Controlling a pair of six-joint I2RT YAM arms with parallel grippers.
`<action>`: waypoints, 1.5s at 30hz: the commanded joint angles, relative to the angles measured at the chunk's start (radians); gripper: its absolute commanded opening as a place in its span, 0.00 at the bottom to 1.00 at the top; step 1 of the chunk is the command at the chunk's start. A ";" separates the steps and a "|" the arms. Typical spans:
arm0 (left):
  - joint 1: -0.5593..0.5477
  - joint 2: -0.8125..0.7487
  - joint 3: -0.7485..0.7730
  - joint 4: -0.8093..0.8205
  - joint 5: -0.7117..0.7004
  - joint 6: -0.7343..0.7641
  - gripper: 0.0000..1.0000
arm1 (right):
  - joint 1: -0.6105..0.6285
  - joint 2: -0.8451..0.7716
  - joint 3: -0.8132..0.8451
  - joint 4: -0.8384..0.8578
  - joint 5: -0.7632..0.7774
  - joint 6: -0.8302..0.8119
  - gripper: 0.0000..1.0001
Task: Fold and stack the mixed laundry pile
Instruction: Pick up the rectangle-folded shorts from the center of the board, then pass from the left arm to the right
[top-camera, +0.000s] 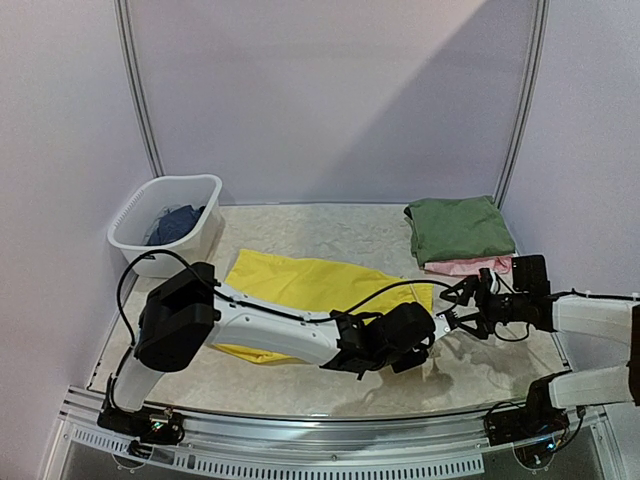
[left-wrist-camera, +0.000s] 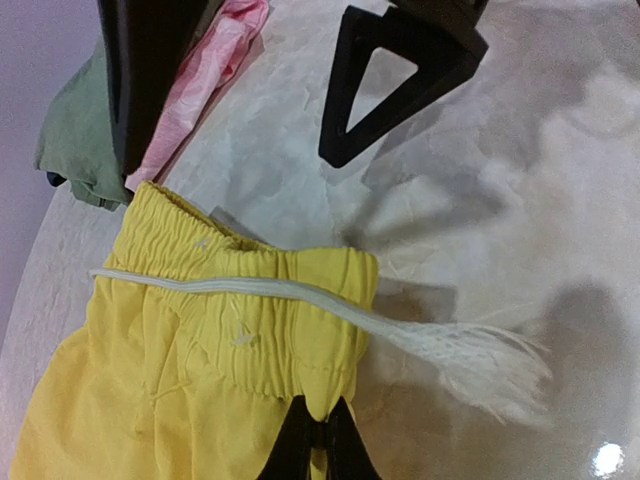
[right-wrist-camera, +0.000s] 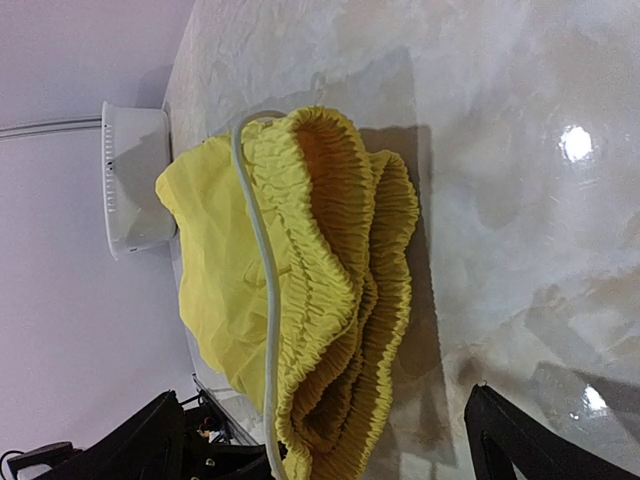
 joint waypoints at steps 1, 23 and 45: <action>0.011 -0.038 -0.026 0.045 0.007 -0.030 0.00 | 0.023 0.108 0.006 0.178 -0.091 0.056 0.99; -0.006 -0.074 -0.080 0.138 0.014 -0.072 0.00 | 0.102 0.480 0.044 0.466 -0.115 0.157 0.78; -0.030 -0.137 -0.224 0.207 0.091 -0.218 0.39 | 0.102 0.449 0.093 0.277 -0.053 0.068 0.00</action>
